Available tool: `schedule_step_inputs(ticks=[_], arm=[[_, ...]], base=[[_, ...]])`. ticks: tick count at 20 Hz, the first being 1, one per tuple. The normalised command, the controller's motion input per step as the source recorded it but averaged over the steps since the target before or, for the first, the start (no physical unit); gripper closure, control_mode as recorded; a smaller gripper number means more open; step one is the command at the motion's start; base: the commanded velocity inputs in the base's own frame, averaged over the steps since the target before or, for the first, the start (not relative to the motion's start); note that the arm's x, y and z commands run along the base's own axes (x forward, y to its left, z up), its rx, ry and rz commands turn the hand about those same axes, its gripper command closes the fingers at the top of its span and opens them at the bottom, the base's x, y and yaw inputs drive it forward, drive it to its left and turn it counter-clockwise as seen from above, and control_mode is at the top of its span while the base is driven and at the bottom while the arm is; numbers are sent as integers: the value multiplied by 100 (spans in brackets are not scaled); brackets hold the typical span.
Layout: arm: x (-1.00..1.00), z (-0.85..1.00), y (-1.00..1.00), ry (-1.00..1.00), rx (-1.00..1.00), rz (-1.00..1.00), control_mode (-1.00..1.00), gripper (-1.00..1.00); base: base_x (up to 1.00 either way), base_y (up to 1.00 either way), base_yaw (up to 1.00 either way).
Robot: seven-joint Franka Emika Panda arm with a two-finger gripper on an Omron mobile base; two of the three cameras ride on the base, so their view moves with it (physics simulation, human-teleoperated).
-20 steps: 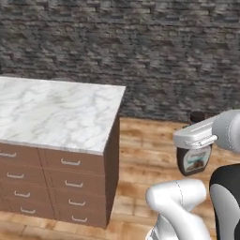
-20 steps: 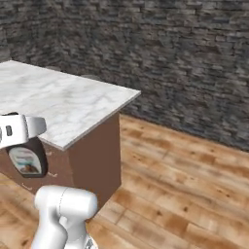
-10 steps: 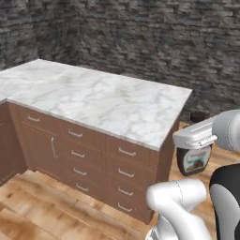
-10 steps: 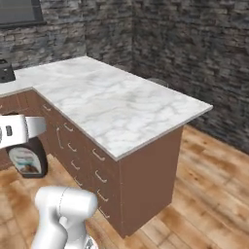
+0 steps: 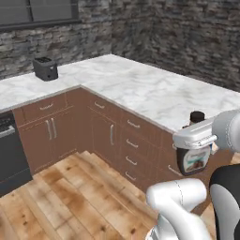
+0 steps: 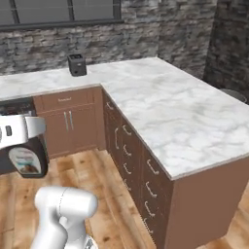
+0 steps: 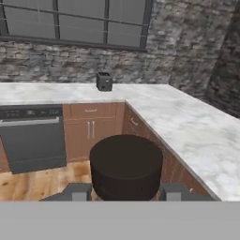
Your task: Take 2 condiments from the cabinet and move them on the counter near the stove.Make sure the condiments are lined up with each other, next to each other.
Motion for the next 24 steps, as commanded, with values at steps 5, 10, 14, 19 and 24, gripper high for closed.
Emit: schedule_step_inputs(ticks=[5,10,14,19,24], arm=[[0,0,0,0,0,0,100,100],[0,0,0,0,0,0,100,100],[0,0,0,0,0,0,100,100],[0,0,0,0,0,0,100,100],[0,0,0,0,0,0,100,100]], base=[[25,49,52],[51,42,47],[56,45,45],[59,55,41],[63,92,27]])
